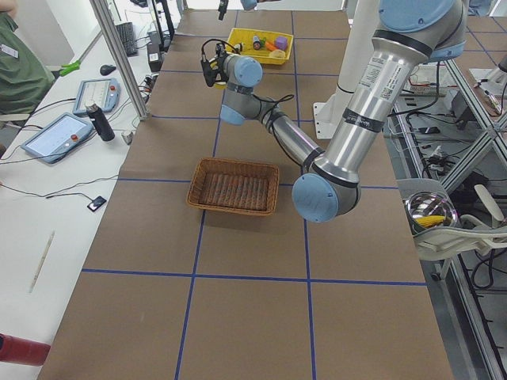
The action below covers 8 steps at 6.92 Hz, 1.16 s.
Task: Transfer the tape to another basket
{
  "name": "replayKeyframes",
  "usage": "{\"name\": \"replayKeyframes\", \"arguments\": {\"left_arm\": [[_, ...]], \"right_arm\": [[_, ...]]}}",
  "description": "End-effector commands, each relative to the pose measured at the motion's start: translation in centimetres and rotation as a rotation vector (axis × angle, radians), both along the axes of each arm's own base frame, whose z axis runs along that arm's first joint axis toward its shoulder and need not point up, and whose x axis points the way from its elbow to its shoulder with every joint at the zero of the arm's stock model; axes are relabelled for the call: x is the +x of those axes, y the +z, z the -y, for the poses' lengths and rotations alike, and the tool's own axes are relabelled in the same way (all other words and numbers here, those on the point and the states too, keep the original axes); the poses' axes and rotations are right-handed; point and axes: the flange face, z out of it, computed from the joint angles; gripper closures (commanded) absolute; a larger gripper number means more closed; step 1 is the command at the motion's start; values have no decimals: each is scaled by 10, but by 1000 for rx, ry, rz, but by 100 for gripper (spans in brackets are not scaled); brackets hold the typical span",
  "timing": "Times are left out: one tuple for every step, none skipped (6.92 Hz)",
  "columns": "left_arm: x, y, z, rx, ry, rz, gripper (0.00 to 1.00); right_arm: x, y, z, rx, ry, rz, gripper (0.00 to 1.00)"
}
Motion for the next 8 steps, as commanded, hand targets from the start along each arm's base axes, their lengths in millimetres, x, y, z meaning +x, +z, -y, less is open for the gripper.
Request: {"name": "replayKeyframes", "arguments": {"left_arm": [[-29, -8, -2, -27, -38, 412, 100], [-44, 2, -4, -13, -21, 590, 100], [-54, 10, -5, -3, -31, 716, 100], [-61, 24, -2, -26, -61, 850, 100], [-66, 35, 0, 5, -49, 985, 100], [-63, 56, -1, -4, 10, 1104, 100], [-52, 78, -2, -13, 80, 1165, 100], [-16, 102, -3, -40, 176, 1212, 100]], "right_arm": [[60, 59, 17, 5, 100, -184, 0], [76, 79, 25, 19, 147, -285, 0], [87, 96, 30, 51, 187, -396, 0], [97, 122, 32, 90, 208, -536, 0], [103, 131, 33, 130, 165, -679, 0], [104, 125, 23, 45, 68, -761, 0], [102, 127, 15, 35, -82, -856, 0], [97, 134, 13, -14, -203, -900, 0]]}}
